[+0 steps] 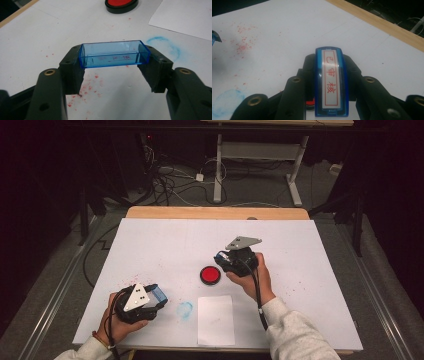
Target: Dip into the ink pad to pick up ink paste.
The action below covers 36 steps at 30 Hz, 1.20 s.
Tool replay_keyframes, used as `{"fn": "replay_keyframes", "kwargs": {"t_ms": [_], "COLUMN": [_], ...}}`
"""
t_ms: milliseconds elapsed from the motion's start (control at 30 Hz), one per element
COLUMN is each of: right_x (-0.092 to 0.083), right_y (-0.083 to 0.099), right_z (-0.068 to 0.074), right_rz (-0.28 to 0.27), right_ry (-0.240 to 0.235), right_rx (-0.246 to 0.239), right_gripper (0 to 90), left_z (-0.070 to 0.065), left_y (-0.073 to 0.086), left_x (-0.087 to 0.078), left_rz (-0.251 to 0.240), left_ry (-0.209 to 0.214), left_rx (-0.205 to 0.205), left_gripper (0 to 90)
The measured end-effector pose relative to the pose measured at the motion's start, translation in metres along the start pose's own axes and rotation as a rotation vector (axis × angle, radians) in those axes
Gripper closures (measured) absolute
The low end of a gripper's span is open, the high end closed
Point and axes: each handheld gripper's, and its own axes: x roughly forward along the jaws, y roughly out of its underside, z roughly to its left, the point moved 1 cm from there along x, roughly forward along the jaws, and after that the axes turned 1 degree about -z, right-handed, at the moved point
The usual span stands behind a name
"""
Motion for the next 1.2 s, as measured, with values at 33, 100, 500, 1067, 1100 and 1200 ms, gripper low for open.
{"fn": "replay_keyframes", "kwargs": {"t_ms": [33,100,500,1067,1100,1200], "right_x": [0.002,0.007,0.037,0.064,0.065,0.067], "right_y": [0.000,0.000,0.008,0.019,0.019,0.020], "right_z": [0.002,0.004,0.013,0.013,0.012,0.012], "right_rz": [0.006,0.015,0.075,0.141,0.145,0.150], "right_ry": [-0.002,-0.007,-0.041,-0.058,-0.058,-0.054], "right_rx": [-0.002,-0.005,-0.012,0.022,0.025,0.020], "right_gripper": [69.8,69.8,69.8,69.8,69.8,69.8], "left_z": [0.000,-0.001,0.000,-0.003,-0.003,-0.003], "left_y": [0.000,-0.001,0.000,0.000,0.000,0.000], "left_x": [0.000,0.000,0.000,0.004,0.004,0.004], "left_rz": [-0.001,0.000,0.006,0.027,0.027,0.027], "left_ry": [-0.001,0.006,0.013,0.031,0.029,0.029], "left_rx": [0.001,-0.006,0.000,0.009,0.009,0.009], "left_gripper": [39.0,39.0,39.0,39.0,39.0,39.0]}}
